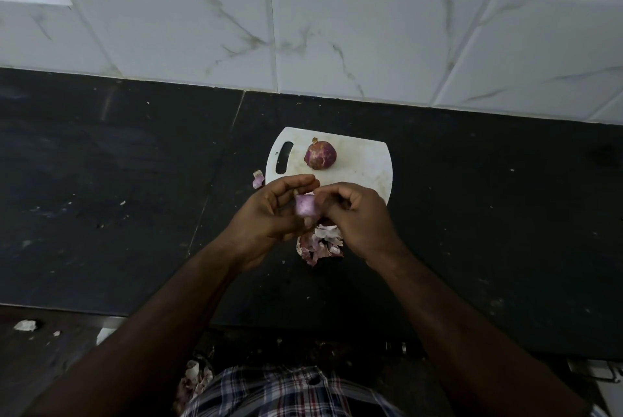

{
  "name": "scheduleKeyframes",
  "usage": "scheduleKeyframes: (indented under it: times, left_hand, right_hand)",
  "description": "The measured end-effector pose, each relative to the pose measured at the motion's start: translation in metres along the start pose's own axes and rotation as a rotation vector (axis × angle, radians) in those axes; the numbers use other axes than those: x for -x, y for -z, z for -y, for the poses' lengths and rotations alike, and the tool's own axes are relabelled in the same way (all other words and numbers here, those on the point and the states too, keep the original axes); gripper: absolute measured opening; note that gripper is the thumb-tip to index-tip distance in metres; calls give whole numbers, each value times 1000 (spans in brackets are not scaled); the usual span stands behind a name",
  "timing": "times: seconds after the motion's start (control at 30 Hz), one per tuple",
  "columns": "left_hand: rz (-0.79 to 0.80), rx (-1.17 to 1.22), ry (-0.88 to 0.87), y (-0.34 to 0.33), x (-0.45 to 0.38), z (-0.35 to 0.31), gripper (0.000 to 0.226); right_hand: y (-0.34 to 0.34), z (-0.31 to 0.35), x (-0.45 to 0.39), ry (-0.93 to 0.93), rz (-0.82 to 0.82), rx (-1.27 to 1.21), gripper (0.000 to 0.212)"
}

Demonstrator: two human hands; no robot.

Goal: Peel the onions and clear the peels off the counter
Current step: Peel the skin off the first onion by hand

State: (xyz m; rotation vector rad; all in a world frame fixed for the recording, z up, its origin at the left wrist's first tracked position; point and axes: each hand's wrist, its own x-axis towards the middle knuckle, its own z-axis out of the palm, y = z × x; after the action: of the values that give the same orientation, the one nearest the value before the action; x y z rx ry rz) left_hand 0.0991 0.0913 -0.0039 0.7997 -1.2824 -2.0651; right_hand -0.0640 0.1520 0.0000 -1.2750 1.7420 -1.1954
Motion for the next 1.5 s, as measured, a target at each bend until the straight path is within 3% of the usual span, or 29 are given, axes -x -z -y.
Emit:
scheduleKeyframes:
  times: [0.17, 0.27, 0.4, 0.53, 0.67, 0.8, 0.9, 1.07, 1.17, 1.3, 1.4, 1.5]
  left_hand:
    - [-18, -81, -50, -5, -3, 1, 63]
    - [-2, -100, -71, -7, -4, 2, 64]
    - [-36, -99, -77, -6, -5, 2, 64]
    - [-62, -120, -94, -6, -7, 2, 64]
    - [-45, -133, -118, -9, -11, -1, 63]
    - [-80, -199, -99, -10, -13, -1, 54]
    - [-71, -329, -101, -19, -12, 4, 48]
    - [-29, -408, -136, -27, -15, -7, 50]
    - [20, -347, -99, -20, -14, -11, 50]
    - [-21, 33, 67, -21, -7, -6, 38]
    - [-101, -64, 77, -21, -10, -2, 20]
    - [-149, -175, 69, -27, -14, -1, 29]
  right_hand:
    - [-13, -3, 0, 84, -169, 54, 9]
    - [-15, -8, -5, 10, -239, 71, 14]
    - [-17, -7, -9, -135, -170, -103, 32]
    - [-20, -1, -5, -27, -229, -24, 22]
    - [-23, -7, -16, -111, -308, -49, 23]
    - [-20, 1, -24, -194, -306, -135, 45]
    - [-22, 14, -35, -120, -345, -16, 38]
    - [-24, 20, -50, -171, -381, -198, 35]
    - [-24, 19, -52, -134, -406, -192, 38]
    - [-10, 18, -63, -177, -484, -124, 50]
    - [-10, 26, -64, -149, -478, -182, 46]
    - [-29, 35, -56, 10, -422, -123, 41]
